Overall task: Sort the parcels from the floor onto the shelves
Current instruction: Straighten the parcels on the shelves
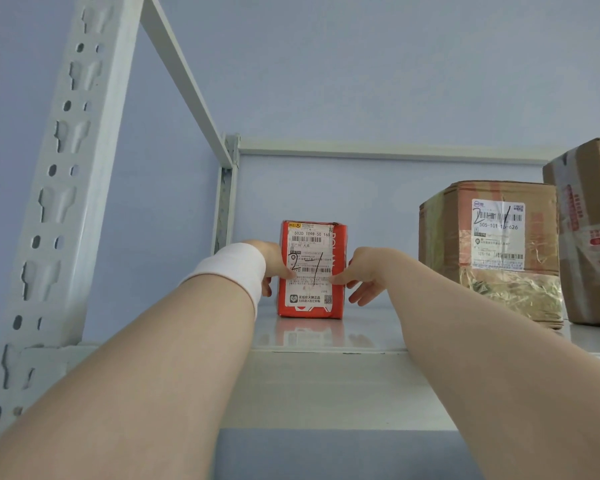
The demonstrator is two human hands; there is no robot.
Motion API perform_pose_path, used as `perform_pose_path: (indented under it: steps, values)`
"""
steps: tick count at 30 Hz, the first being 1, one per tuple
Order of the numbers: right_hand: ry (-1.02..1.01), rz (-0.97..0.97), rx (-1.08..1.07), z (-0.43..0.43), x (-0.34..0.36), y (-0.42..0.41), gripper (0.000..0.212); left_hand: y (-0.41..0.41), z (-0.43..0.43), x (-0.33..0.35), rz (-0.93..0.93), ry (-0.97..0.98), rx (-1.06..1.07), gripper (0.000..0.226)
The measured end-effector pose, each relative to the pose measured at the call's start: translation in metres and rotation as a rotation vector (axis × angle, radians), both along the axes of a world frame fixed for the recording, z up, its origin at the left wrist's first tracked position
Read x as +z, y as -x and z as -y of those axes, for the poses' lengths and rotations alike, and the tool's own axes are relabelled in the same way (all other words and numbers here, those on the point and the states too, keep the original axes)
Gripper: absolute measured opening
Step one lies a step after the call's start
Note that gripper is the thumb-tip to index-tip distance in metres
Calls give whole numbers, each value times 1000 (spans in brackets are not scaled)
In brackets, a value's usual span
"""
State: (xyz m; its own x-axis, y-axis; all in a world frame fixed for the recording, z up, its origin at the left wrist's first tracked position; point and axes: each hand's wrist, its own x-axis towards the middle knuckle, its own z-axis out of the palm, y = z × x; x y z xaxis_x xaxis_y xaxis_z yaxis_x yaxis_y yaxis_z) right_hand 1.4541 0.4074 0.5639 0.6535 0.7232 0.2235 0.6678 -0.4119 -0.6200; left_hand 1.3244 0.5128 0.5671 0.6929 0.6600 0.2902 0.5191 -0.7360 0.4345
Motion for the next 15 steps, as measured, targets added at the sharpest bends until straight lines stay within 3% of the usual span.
perform_pose_path:
  steps: [5, 7, 15]
  values:
    - [-98, 98, -97, 12, 1, 9, 56, 11, 13, 5, 96, -233, 98, 27]
    - [-171, 130, -115, 21, 1, 14, 59, 18, 17, 6, 146, -292, 152, 34]
    - [-336, 85, 19, 88, -3, 23, 66, 27, 65, 13, 406, -287, 204, 37]
